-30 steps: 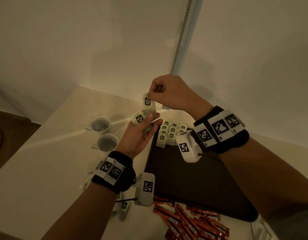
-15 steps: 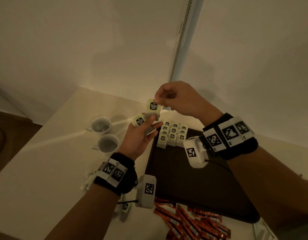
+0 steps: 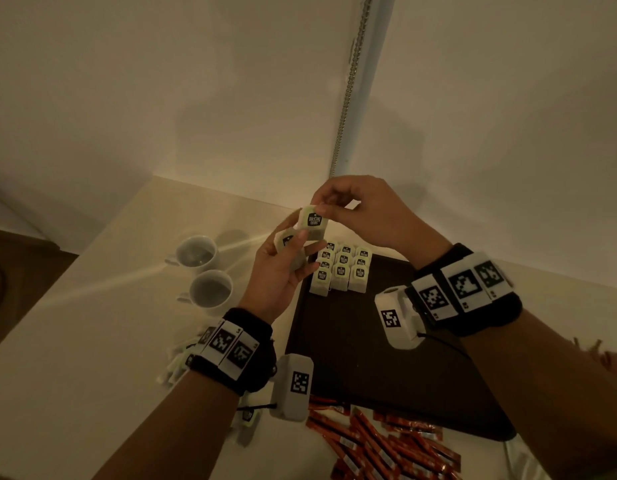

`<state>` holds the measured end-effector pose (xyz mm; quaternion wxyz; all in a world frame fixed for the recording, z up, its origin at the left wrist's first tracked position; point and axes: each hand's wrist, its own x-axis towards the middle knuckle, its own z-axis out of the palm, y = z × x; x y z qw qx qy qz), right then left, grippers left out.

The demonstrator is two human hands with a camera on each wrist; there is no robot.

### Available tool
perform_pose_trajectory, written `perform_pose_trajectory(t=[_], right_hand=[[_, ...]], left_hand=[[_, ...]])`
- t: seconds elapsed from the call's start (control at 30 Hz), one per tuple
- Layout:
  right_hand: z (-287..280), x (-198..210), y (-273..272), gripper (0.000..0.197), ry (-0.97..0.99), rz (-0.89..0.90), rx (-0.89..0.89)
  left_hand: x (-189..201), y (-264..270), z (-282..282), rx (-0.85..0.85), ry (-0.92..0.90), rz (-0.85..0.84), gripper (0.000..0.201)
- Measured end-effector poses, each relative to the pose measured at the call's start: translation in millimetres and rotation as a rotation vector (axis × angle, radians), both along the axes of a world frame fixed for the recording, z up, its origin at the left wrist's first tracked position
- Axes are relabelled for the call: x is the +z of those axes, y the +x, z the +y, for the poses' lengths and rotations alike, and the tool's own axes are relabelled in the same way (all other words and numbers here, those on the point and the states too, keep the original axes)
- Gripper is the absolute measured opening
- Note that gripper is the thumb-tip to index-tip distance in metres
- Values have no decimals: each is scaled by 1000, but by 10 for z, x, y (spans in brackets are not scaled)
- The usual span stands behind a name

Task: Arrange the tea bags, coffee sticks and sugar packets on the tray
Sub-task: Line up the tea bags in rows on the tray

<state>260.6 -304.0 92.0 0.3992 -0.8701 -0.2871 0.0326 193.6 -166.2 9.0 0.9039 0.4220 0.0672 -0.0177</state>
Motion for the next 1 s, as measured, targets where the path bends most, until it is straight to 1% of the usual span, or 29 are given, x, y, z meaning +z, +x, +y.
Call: perform_pose_trajectory(t=[0.03, 0.1, 0.13, 0.23, 0.33, 0.4, 0.5, 0.57, 0.63, 0.7, 0.8, 1.0], right_hand=[[-4, 6, -8, 8, -26, -12, 13], [-6, 15, -18, 7, -46, -29, 19], [-8, 18, -16, 8, -42, -37, 10], [-11, 30, -4, 10, -20, -67, -34], [-7, 49, -15, 7, -29, -71, -35], [10, 54, -30, 5, -23, -70, -37], [29, 44, -37, 3, -15, -66, -56], [23, 28, -35, 3, -12, -61, -72], [-16, 5, -29, 3, 10, -45, -103], [-99, -49, -19, 2, 28, -11, -133], [-272, -288, -5, 5, -49, 101, -137], [-465, -1219, 21, 16, -301, 441, -177]], left_hand=[[17, 9, 3, 24, 29, -12, 26], [46, 39, 10, 71, 82, -20, 10], [51, 53, 9, 87, 105, -15, 8], [65, 59, 15, 96, 100, 13, 17], [22, 33, 1, 24, 46, -19, 29], [-3, 13, -20, -10, 38, -13, 29], [-19, 2, -54, -30, 52, 7, 22], [-45, 2, -69, -43, 55, 15, 22], [-77, -7, -64, -53, 41, 43, 25], [-124, -15, -3, -30, -4, 112, 30], [-209, 2, 166, 28, -31, 157, 34], [-134, 96, 341, 11, 28, 146, 39]])
